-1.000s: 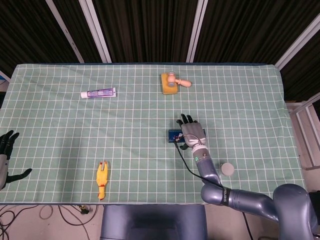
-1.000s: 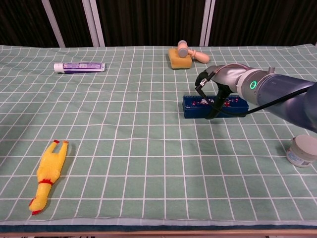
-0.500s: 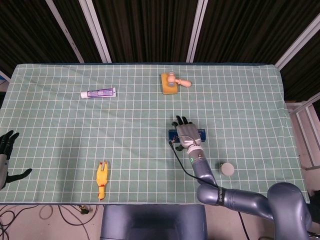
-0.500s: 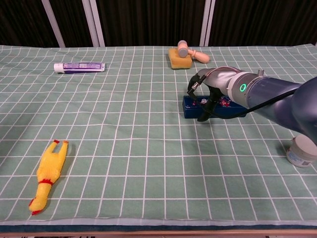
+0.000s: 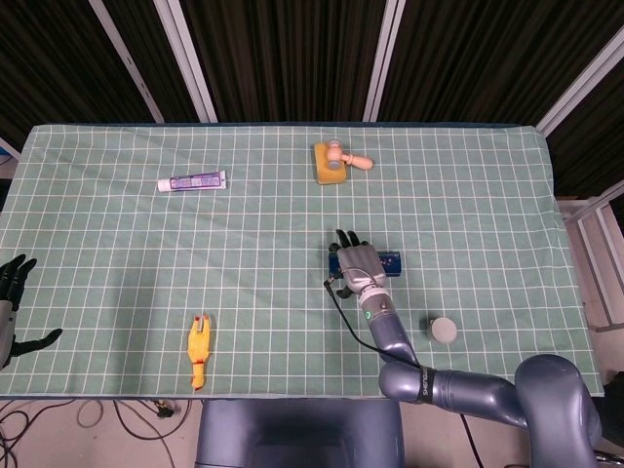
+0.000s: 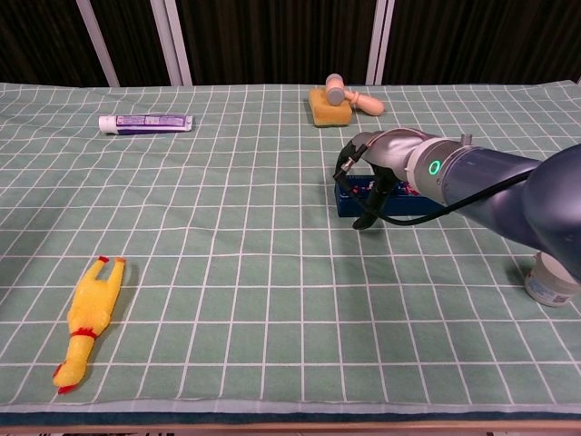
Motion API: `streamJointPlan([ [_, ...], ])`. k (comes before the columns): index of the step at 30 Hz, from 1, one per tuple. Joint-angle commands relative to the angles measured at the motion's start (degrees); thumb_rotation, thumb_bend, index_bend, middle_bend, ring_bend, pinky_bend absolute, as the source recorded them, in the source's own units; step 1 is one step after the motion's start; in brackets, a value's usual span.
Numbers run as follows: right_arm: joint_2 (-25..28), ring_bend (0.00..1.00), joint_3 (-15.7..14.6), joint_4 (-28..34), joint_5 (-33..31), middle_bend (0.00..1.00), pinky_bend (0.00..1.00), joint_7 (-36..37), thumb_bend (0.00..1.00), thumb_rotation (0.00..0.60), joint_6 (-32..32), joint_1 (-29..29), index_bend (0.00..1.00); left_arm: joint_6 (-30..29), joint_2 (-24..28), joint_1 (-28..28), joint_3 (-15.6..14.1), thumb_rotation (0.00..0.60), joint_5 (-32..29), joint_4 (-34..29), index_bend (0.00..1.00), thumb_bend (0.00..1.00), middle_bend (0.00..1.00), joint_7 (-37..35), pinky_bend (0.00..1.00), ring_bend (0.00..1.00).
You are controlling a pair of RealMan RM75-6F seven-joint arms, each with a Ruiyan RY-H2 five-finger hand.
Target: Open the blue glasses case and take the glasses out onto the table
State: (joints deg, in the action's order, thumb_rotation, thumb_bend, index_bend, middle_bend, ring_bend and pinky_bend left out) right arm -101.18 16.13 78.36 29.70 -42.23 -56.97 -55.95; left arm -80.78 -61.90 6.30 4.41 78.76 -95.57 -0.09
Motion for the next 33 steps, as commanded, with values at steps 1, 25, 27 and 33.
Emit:
streamJointPlan([
  [1,0.08,0.0,-0.06,0.24,-0.02,0.0,0.25,-0.02,0.27,0.6,-0.13,-0.05,0.26,0.04,0.02,0.02,-0.03,0.6,0.04,-0.05,0.0,0.0,0.0,0.01,0.0,0.0],
  [25,0.8,0.0,-1.04,1.55,-1.56,0.0,0.25,-1.14,0.58,0.6,-0.77,-0.47,0.26,0.17,0.22,-0.04,-0.12,0.6,-0.09,-0.35,0.0,0.0,0.0,-0.29,0.0,0.0],
  [27,0.78,0.0,-1.11,1.51,-1.76,0.0,0.25,-1.18,0.58,0.6,-0.78,-0.47,0.26,0.19,0.23,-0.05,-0.14,0.6,-0.12,-0.36,0.0,0.0,0.0,-0.31,0.0,0.0],
  [33,0.7,0.0,-1.31,0.76,-2.02,0.0,0.25,-1.27,0.59,0.6,-0.73,-0.53,0.26,0.23,0.28,-0.07,-0.18,0.6,-0.11,-0.46,0.0,0.0,0.0,-0.39,0.0,0.0],
])
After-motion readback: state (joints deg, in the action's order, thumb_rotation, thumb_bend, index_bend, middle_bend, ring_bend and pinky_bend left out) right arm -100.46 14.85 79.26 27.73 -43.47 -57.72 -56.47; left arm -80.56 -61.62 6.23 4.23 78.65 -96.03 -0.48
